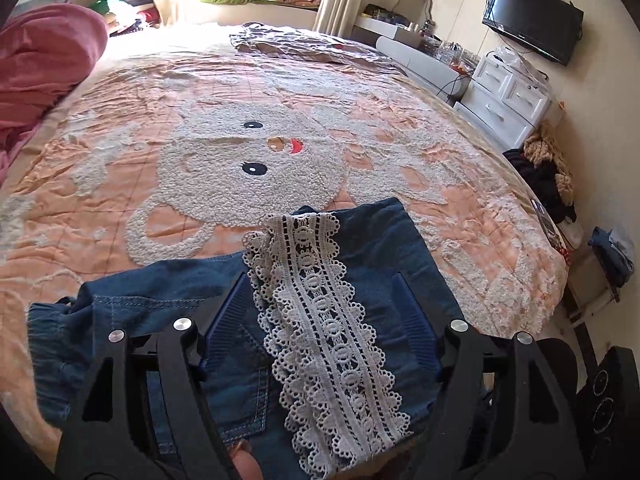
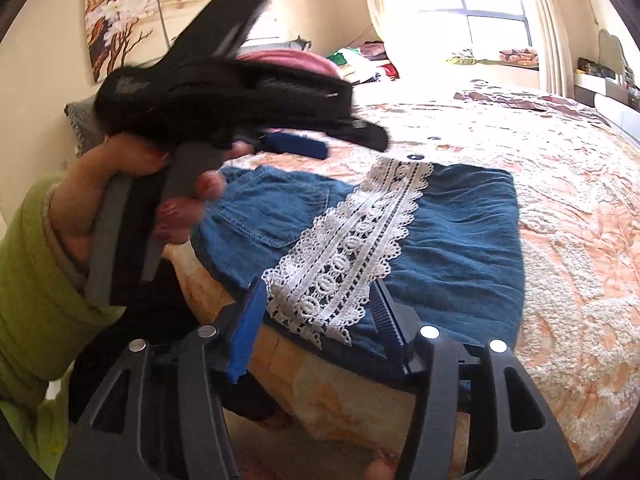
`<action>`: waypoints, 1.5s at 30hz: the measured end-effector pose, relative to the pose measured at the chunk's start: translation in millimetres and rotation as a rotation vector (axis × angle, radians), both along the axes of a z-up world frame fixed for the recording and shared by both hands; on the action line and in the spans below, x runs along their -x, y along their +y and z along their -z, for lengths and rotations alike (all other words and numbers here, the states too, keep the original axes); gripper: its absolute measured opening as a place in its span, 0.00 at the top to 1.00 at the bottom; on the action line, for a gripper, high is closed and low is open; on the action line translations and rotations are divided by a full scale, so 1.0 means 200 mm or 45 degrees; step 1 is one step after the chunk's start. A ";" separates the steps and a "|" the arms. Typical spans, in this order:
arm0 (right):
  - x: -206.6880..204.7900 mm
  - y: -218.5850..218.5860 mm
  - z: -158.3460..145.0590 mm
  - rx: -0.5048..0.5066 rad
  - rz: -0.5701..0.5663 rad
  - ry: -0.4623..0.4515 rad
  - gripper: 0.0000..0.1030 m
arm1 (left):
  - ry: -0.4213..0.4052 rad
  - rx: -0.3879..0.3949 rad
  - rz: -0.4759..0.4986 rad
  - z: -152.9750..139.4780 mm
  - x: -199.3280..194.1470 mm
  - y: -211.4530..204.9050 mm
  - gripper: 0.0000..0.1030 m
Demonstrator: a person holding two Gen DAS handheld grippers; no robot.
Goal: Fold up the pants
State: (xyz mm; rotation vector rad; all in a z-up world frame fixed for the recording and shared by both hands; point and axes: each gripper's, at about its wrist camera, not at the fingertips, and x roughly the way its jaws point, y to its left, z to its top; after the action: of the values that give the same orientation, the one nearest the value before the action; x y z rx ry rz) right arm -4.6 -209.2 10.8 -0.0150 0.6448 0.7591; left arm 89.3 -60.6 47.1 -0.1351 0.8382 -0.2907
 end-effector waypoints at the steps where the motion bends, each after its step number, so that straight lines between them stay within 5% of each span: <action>1: -0.01 0.00 -0.01 -0.005 0.013 0.001 0.42 | -0.002 0.001 -0.008 -0.01 0.02 0.01 0.33; 18: -0.02 -0.11 -0.11 -0.049 0.178 0.000 0.24 | -0.065 -0.043 -0.151 -0.10 0.26 0.20 0.11; 30: -0.15 -0.07 -0.16 -0.070 0.192 0.070 0.14 | -0.011 -0.038 -0.268 -0.02 0.36 0.43 0.09; 45: -0.40 0.28 -0.24 0.093 0.067 0.077 0.11 | 0.007 -0.001 -0.427 0.02 0.45 0.75 0.09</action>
State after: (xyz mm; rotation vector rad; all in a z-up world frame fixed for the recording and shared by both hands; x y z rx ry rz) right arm 75.0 -153.1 59.6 -0.0418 0.7274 0.6870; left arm -1.7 89.9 42.3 -0.2721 0.8064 0.0255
